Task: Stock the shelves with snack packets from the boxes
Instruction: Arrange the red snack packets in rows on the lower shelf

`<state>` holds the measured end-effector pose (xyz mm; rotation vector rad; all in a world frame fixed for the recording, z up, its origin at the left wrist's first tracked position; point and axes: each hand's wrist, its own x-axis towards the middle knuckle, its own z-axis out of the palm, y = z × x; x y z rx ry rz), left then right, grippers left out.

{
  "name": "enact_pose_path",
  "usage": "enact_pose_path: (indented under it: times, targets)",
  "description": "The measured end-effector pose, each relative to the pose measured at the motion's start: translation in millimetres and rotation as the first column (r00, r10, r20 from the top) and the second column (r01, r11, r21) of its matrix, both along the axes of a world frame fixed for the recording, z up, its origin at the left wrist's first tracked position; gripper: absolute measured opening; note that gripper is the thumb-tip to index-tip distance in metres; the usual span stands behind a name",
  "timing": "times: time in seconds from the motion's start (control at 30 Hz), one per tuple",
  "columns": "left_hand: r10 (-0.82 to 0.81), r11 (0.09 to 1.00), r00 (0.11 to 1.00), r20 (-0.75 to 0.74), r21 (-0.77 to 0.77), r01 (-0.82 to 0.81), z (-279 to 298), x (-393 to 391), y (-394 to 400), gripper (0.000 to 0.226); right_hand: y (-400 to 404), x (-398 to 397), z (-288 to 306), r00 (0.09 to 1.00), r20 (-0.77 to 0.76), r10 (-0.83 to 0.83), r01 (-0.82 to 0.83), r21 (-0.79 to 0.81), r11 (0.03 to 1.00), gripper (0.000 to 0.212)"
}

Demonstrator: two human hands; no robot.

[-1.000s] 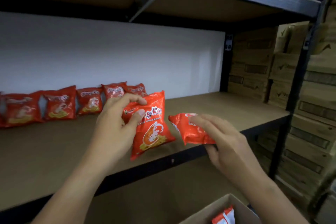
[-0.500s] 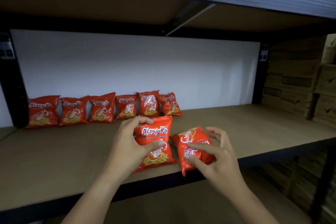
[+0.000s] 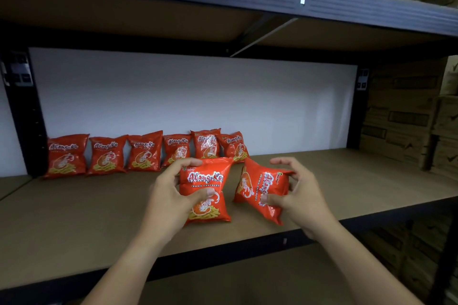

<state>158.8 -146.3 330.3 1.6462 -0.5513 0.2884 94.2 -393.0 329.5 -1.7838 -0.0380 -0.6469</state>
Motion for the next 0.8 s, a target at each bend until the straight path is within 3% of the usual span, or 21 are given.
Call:
enact_pose_path:
  times: [0.17, 0.4, 0.6, 0.8]
  targets:
    - [0.025, 1.0, 0.999, 0.02, -0.002, -0.025, 3.8, 4.6, 7.4, 0.056, 2.7, 9.9, 22.3, 0.997, -0.015, -0.07, 0.067, -0.119, 0.991, 0.087]
    - [0.059, 0.998, 0.997, 0.039, -0.003, -0.059, 6.7, 14.4, 16.1, 0.057, 4.7, 22.4, 34.1, 0.995, 0.085, -0.05, 0.053, -0.035, 0.998, 0.053]
    - [0.058, 0.998, 0.998, 0.039, -0.017, -0.058, -0.3, 19.6, 21.8, 0.055, 14.8, 26.9, 28.5, 0.995, 0.039, 0.092, -0.092, -0.009, 0.996, 0.024]
    - [0.081, 0.995, 0.996, 0.042, 0.05, -0.083, -12.9, 26.8, 25.1, 0.056, 20.9, 32.6, 12.8, 0.976, -0.005, 0.217, -0.216, 0.069, 0.974, 0.023]
